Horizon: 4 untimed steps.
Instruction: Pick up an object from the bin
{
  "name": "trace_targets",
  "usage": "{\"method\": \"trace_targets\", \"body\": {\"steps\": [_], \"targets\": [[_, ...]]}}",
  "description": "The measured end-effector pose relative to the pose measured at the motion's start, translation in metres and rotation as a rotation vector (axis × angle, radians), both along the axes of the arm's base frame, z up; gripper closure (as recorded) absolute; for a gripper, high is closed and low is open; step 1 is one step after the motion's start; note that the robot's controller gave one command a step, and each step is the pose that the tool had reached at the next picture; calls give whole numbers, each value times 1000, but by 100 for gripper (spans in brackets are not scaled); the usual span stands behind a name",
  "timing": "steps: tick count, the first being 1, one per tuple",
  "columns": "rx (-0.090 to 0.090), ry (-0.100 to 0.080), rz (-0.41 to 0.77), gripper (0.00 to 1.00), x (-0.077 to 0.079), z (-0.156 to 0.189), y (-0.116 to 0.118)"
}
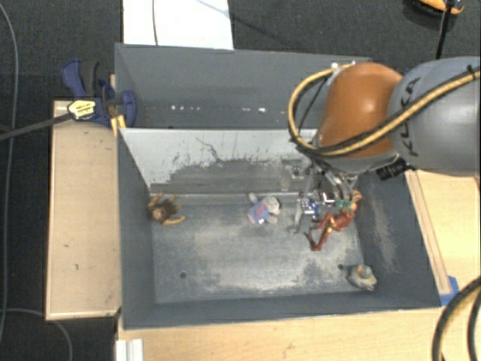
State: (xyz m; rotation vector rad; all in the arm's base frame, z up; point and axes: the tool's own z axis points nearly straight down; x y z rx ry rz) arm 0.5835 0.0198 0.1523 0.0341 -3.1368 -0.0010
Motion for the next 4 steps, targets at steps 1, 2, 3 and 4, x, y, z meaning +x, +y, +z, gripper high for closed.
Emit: {"method": "trace_targets", "body": {"steps": [1,2,3,4], "targets": [[0,-8,-1,0,2,5,0],[0,-8,-1,0,2,5,0],[0,-2,29,0,0,45,-2],[0,-27,109,0,4,36,-34]]}}
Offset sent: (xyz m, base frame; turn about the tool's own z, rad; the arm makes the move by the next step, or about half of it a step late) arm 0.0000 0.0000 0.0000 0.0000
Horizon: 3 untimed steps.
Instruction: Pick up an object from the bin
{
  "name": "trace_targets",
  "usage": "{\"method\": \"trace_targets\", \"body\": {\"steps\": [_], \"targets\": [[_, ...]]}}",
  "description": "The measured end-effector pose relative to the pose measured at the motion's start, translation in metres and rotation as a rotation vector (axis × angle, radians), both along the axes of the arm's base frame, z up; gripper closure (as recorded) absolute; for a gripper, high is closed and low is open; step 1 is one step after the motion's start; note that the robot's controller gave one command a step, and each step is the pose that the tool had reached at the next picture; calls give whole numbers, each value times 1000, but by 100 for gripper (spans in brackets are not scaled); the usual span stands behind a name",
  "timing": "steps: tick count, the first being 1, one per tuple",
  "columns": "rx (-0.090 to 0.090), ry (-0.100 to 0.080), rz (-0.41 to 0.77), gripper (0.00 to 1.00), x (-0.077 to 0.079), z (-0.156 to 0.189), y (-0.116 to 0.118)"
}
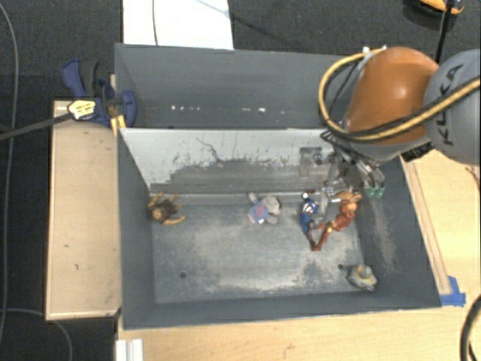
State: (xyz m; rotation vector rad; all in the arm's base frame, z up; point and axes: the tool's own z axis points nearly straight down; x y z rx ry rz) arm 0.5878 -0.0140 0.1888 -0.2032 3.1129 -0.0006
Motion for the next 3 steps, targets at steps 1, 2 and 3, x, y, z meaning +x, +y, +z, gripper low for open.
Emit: {"method": "trace_targets", "body": {"steps": [1,2,3], "targets": [[0,30,39,0,-24,-29,-42],[-5,-1,97,0,-20,-61,-63],[1,25,46,0,-12,-93,-64]]}}
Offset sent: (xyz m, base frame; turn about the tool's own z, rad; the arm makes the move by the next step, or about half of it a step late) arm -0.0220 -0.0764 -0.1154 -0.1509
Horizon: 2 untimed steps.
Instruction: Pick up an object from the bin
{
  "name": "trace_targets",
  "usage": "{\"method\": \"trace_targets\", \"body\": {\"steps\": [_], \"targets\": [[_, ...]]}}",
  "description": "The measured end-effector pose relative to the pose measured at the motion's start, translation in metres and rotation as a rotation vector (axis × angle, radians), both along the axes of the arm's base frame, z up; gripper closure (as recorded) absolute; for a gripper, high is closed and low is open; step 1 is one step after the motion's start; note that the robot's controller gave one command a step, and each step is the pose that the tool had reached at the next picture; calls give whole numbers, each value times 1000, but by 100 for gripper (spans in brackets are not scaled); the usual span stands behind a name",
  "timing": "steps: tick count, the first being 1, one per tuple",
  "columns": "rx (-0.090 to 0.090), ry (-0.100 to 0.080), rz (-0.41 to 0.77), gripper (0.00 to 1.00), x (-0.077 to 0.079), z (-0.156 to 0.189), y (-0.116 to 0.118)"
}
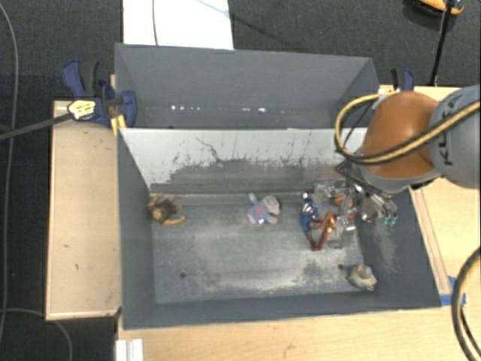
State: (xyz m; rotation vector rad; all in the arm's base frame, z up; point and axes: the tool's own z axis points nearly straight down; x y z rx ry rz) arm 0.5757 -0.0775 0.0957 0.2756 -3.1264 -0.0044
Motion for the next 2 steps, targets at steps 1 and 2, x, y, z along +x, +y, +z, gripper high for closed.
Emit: {"method": "trace_targets", "body": {"steps": [1,2], "targets": [[-3,-21,-22,0,10,-8,-2],[0,-9,-3,100,8,-22,-1]]}}
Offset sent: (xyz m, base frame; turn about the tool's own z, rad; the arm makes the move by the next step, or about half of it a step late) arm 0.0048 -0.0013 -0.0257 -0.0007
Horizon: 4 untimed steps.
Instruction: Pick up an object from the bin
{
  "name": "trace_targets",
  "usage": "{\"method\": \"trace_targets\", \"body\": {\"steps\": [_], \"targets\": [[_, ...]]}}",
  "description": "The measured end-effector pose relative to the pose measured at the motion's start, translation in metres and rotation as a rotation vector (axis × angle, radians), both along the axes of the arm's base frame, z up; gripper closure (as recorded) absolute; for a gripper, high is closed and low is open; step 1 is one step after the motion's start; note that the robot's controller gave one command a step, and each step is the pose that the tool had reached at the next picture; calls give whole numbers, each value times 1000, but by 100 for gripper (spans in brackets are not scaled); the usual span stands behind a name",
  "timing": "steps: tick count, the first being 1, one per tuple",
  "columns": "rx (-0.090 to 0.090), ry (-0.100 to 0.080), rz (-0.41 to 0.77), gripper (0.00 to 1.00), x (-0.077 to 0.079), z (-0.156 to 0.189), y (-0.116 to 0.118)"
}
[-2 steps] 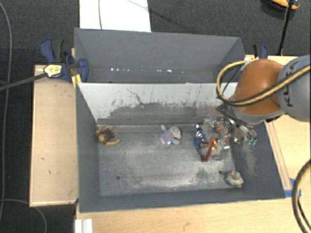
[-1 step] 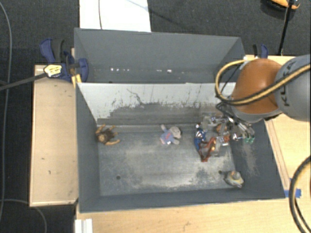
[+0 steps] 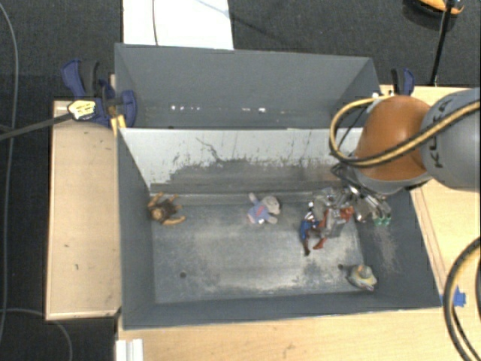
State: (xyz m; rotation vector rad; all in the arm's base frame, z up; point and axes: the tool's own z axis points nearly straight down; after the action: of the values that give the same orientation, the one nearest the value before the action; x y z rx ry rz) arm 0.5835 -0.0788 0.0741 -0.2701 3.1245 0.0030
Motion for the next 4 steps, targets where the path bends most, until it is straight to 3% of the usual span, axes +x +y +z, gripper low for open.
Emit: {"method": "trace_targets", "body": {"steps": [1,2,3,4], "targets": [[0,0,0,100,0,0,0],[0,-4,1,100,0,124,-20],[1,-4,0,0,0,124,-20],[1,-4,-1,0,0,124,-20]]}}
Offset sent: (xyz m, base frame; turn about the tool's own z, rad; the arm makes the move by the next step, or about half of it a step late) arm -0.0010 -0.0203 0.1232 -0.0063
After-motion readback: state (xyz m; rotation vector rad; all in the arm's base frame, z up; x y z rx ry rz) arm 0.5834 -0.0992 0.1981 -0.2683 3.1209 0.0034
